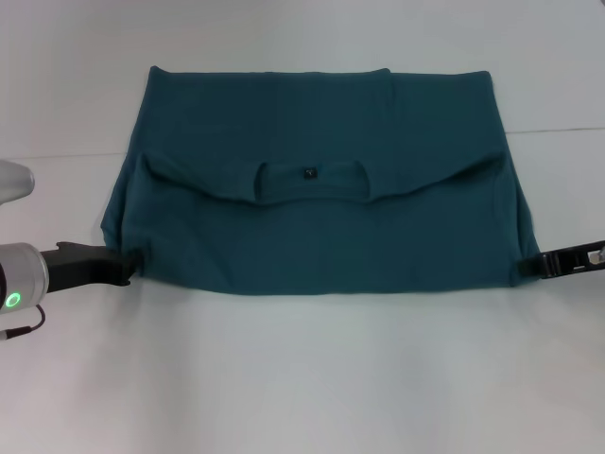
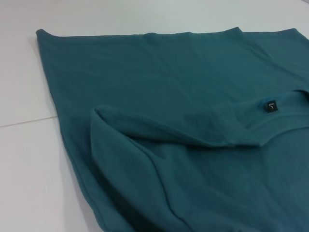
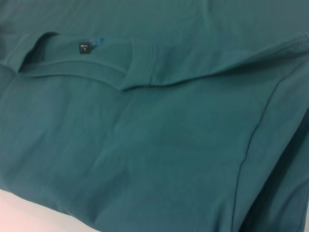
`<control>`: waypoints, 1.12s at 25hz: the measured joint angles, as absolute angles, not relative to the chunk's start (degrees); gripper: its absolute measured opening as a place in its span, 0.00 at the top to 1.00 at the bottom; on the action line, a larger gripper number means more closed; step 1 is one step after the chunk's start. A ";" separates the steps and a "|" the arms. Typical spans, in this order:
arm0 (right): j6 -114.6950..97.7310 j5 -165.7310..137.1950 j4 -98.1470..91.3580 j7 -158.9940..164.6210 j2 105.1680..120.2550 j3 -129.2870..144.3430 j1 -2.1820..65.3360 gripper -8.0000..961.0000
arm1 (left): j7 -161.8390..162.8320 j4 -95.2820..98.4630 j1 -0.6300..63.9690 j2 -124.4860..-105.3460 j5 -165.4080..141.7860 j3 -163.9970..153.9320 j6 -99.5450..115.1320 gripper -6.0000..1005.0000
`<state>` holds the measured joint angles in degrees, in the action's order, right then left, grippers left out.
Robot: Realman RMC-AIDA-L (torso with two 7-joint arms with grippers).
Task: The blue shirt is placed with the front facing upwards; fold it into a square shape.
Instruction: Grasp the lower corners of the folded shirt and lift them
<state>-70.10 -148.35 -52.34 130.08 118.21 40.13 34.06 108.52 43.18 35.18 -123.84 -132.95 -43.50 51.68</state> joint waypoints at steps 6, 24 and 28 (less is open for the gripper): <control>-69.31 -148.23 -52.43 127.90 118.84 39.62 33.60 0.94 | 106.39 43.54 34.17 -123.83 -130.45 -43.28 52.90 0.94; -71.33 -140.47 -52.70 118.80 119.52 39.98 30.30 0.94 | 99.83 47.28 26.50 -123.85 -124.46 -40.50 59.55 0.94; -73.74 -138.51 -53.41 117.43 119.53 39.78 29.17 0.94 | 98.32 47.28 25.73 -123.94 -124.40 -38.13 61.49 0.94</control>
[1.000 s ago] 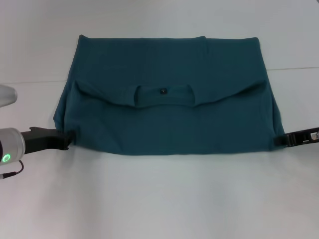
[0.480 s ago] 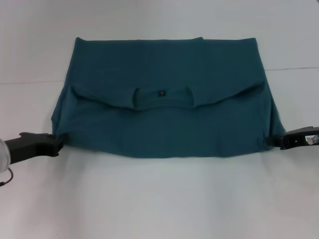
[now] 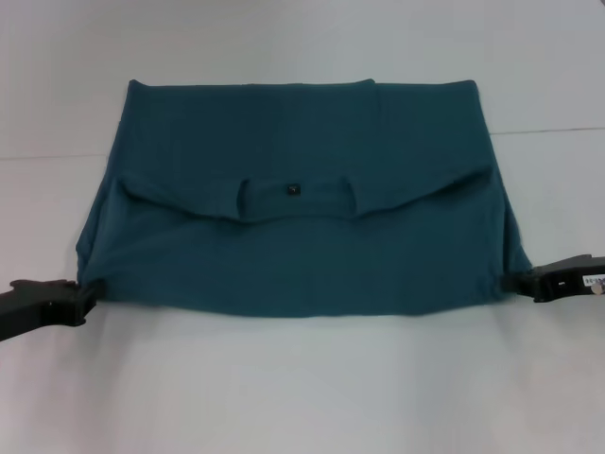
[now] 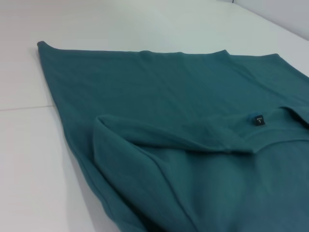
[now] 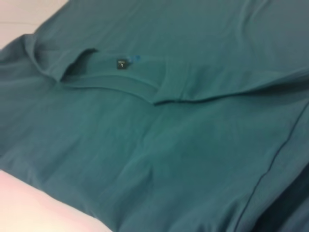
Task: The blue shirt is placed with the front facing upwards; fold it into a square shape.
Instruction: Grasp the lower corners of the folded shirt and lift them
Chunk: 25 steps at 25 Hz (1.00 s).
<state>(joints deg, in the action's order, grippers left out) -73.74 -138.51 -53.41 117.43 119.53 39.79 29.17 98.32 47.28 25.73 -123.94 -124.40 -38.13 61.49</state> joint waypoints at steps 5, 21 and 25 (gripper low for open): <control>-76.86 -136.72 -57.11 117.07 119.53 40.01 26.86 0.95 | 96.31 46.97 24.77 -123.94 -124.11 -35.82 63.76 0.94; -86.68 -127.23 -57.35 103.79 119.69 39.51 19.85 0.96 | 88.52 44.59 21.60 -124.23 -121.10 -30.36 71.11 0.94; -88.24 -125.22 -57.31 101.33 119.70 39.40 18.26 0.96 | 85.30 43.55 20.75 -124.28 -121.04 -26.92 74.11 0.94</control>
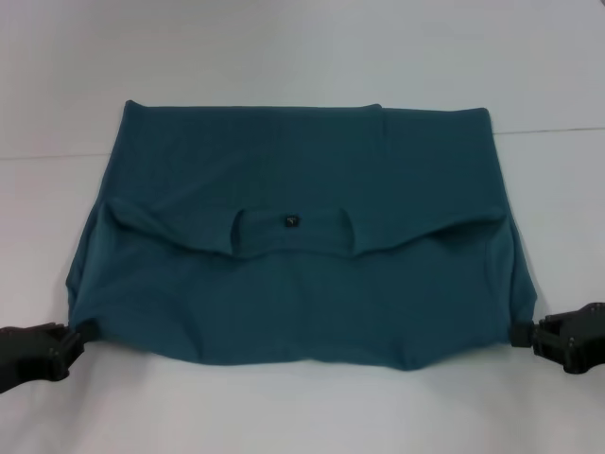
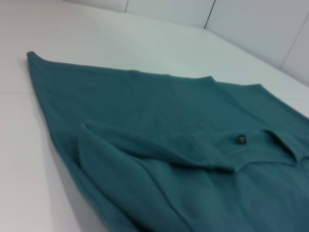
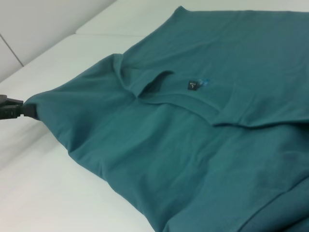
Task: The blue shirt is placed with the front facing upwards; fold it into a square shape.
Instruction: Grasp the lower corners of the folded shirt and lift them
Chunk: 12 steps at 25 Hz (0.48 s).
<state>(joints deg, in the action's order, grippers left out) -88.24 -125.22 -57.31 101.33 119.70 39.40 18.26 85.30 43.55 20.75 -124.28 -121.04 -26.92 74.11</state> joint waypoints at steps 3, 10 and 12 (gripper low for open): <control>-89.03 -125.11 -57.30 99.85 119.70 39.38 17.60 0.96 | 83.19 42.89 20.02 -124.28 -121.03 -23.75 76.55 0.94; -89.57 -125.07 -57.20 97.35 119.70 39.37 16.56 0.96 | 79.96 42.67 17.82 -124.28 -121.02 -19.79 80.20 0.94; -89.75 -125.16 -57.16 97.10 119.70 39.37 16.52 0.96 | 79.39 42.51 17.33 -124.27 -121.02 -19.01 80.78 0.94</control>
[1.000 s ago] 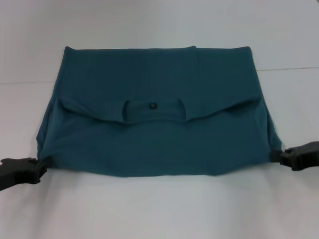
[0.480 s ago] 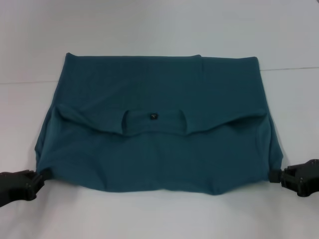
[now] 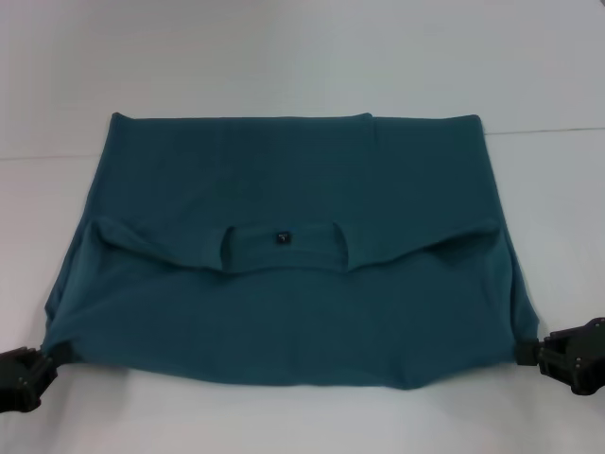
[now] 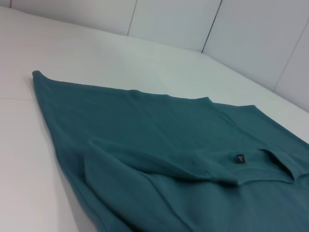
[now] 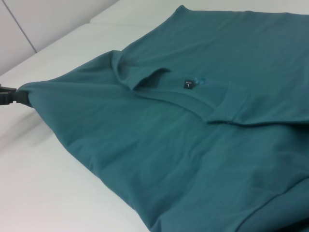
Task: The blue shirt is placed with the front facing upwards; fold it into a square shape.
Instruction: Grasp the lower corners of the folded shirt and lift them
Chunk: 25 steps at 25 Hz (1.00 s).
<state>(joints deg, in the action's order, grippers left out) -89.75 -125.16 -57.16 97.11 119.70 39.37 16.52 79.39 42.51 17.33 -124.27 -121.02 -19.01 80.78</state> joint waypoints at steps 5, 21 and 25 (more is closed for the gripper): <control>-92.26 -125.35 -57.11 96.13 119.65 39.36 16.38 0.96 | 78.36 42.19 15.84 -124.27 -121.03 -18.30 81.32 0.94; -97.63 -125.28 -56.94 90.72 119.74 35.21 12.79 0.96 | 75.29 41.90 11.61 -124.45 -121.54 -13.67 89.19 0.94; -99.02 -125.30 -56.68 89.55 119.65 34.55 12.23 0.96 | 74.12 41.99 10.52 -124.45 -122.06 -13.59 90.38 0.94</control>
